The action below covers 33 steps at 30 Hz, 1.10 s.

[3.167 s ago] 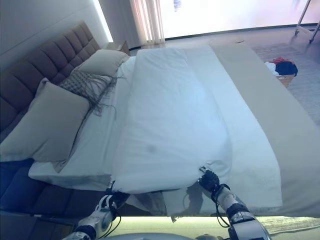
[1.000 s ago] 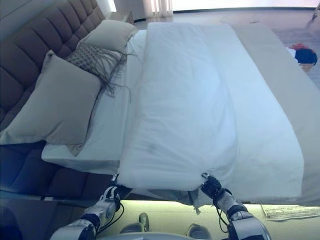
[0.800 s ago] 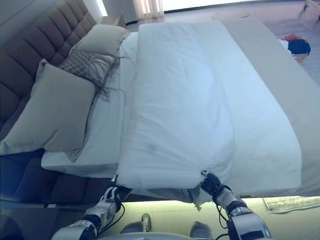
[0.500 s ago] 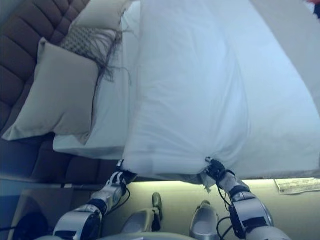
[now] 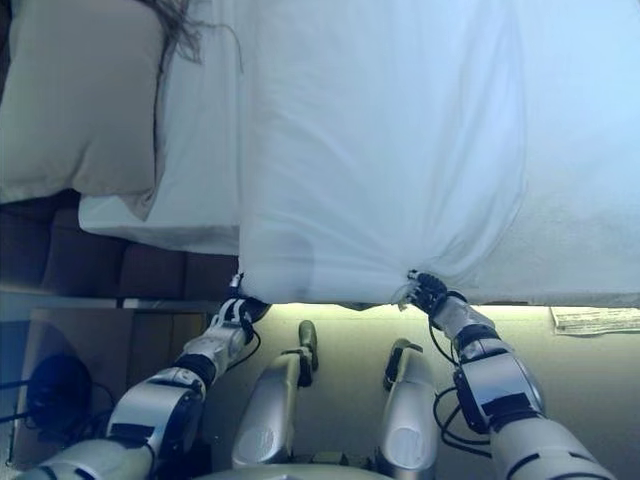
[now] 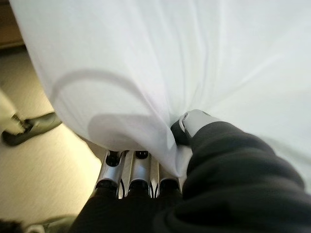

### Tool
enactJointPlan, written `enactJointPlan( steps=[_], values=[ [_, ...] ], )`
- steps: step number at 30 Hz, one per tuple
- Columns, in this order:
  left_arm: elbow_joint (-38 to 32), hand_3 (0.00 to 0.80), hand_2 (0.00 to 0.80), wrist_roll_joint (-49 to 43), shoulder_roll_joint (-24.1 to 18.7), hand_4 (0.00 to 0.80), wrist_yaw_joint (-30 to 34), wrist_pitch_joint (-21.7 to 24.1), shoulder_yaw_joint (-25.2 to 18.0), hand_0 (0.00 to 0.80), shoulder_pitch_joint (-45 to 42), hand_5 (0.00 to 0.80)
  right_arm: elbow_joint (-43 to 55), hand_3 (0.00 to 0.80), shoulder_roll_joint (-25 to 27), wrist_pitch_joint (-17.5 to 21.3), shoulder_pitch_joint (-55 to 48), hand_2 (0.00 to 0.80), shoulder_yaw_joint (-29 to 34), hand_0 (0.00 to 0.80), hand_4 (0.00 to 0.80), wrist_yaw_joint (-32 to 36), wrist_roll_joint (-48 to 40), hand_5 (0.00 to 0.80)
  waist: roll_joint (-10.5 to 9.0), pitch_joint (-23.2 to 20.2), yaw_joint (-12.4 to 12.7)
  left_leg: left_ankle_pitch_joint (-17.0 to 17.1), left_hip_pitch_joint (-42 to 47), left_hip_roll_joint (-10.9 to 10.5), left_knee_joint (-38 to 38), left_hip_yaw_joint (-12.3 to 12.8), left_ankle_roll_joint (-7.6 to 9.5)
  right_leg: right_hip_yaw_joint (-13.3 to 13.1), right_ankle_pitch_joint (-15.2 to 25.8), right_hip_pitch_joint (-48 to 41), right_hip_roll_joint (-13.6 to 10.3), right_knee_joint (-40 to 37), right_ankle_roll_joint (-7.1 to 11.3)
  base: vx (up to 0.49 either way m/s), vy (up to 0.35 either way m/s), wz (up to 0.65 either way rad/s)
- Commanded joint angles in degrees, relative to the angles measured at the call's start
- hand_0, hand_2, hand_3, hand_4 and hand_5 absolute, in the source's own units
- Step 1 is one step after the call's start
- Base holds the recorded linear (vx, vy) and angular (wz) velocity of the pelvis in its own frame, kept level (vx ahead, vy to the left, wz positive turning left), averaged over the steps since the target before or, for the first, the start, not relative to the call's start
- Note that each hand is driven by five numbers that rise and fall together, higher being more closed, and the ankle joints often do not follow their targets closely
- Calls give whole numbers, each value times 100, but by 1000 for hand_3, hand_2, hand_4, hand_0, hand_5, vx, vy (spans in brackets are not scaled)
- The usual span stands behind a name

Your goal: Make the bed neatly

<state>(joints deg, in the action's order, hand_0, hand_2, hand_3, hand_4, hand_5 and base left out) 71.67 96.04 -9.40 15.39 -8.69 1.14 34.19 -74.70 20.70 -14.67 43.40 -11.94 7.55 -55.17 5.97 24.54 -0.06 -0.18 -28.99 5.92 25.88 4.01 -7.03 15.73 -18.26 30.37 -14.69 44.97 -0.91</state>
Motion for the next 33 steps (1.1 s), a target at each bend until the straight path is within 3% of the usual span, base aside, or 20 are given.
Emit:
enactJointPlan(
  steps=[1, 13, 14, 15, 16, 17, 25, 33],
  values=[
    [41, 800, 800, 403, -475, 800, -207, 253, -77, 800, -1, 800, -487, 800, 36, -427, 10, 800, -166, 800, 800, -171, 254, 800, -228, 211, 199, -936, -122, -279, 808, 179, 470, -578, 754, 207, 38, -526, 433, -58, 47, 0],
    [126, 800, 800, 552, -453, 800, -433, 339, -74, 800, 153, 800, -516, 778, 68, -660, 299, 778, -290, 778, 778, 185, 280, 778, -185, 307, 217, -1224, -1230, -221, 1691, 228, 561, -753, 632, 1329, 50, 281, 434, -52, 36, -1],
    [121, 800, 800, 542, -427, 800, -434, 353, -67, 800, 126, 800, -532, 179, 60, -704, 293, 179, -284, 179, 179, 163, 287, 179, -174, 303, 220, -1239, -1286, -222, 1737, 222, 569, -773, 626, 1404, 57, 338, 436, -30, 19, -1],
    [104, 750, 750, 519, -389, 750, -430, 369, -57, 750, 90, 750, -546, 0, 49, -721, 280, 0, -279, 0, 0, 139, 290, 0, -166, 301, 226, -1259, -1339, -226, 1792, 222, 576, -785, 616, 1461, 57, 387, 437, 0, 0, 0],
    [92, 314, 314, 482, -366, 314, -444, 352, -55, 314, 59, 314, -563, 0, 43, -725, 270, 0, -267, 0, 0, 158, 285, 0, -159, 299, 238, -1284, -1372, -234, 1837, 217, 581, -789, 600, 1493, 54, 425, 435, 0, 0, 0],
    [88, 0, 0, 455, -363, 0, -470, 313, -53, 0, 39, 0, -570, 0, 29, -737, 251, 0, -264, 0, 0, 174, 275, 0, -158, 286, 248, -1303, -1397, -237, 1876, 213, 584, -786, 588, 1511, 52, 452, 435, 0, 0, 0],
    [211, 0, 0, 319, -249, 0, -413, 82, -52, 0, -297, 0, -567, 0, -148, -849, 0, 0, -230, 0, 0, 370, 341, 0, -197, 237, 287, -1330, -1193, -240, 1838, 184, 554, -682, 579, 1284, 79, 364, 430, 4, -4, 0],
    [430, 0, 0, -39, -61, 0, -275, -165, -47, 0, -738, 0, -537, 0, -415, -914, -415, 0, -155, 0, 0, 586, 179, 0, -275, 164, 346, -1012, -489, -223, 1011, 226, 444, -435, 852, 556, 71, -535, 502, 39, -32, -1]
  ],
)
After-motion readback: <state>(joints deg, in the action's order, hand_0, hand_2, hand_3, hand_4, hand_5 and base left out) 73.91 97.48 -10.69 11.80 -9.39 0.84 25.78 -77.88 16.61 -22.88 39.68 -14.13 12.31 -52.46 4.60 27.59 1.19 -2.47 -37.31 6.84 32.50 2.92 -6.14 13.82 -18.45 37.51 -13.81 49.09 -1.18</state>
